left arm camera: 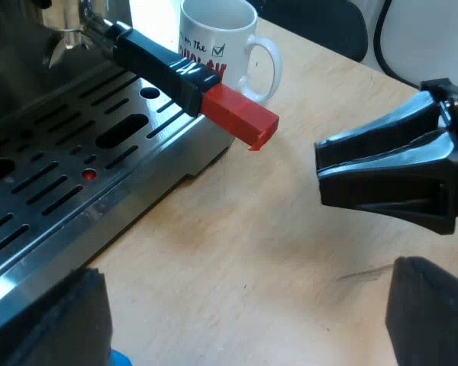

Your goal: Grind coffee beans and then tamp

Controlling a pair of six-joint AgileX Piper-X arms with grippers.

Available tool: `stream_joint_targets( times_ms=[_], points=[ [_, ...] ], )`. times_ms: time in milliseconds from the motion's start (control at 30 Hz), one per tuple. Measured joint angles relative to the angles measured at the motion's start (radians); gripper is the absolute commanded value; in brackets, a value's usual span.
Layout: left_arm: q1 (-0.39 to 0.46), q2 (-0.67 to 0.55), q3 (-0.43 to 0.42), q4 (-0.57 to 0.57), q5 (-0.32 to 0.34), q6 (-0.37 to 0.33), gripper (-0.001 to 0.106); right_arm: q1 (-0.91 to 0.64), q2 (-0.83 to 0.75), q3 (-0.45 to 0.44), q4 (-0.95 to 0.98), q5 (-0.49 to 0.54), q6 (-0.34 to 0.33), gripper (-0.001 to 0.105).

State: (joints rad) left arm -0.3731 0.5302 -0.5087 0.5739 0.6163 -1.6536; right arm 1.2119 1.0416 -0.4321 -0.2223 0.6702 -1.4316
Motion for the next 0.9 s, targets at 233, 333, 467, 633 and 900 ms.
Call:
stream_joint_targets(
  times_ms=[233,333,467,633,900],
  points=[
    [0.0,0.0,0.0,0.0,0.0,0.005,0.076,0.0,0.037,0.0,-0.102,0.011,-0.002,0.016],
    [0.0,0.0,0.0,0.0,0.0,0.005,0.076,0.0,0.044,0.0,-0.121,0.025,-0.004,0.016],
    [0.0,0.0,0.0,0.0,0.0,0.005,0.076,0.0,0.049,0.0,-0.137,0.099,-0.004,0.016],
    [0.0,0.0,0.0,0.0,0.0,0.005,0.076,0.0,0.049,0.0,-0.137,0.108,-0.004,0.016],
    [0.0,0.0,0.0,0.0,0.0,0.005,0.076,0.0,0.049,0.0,-0.135,0.109,-0.025,0.016]
  ],
)
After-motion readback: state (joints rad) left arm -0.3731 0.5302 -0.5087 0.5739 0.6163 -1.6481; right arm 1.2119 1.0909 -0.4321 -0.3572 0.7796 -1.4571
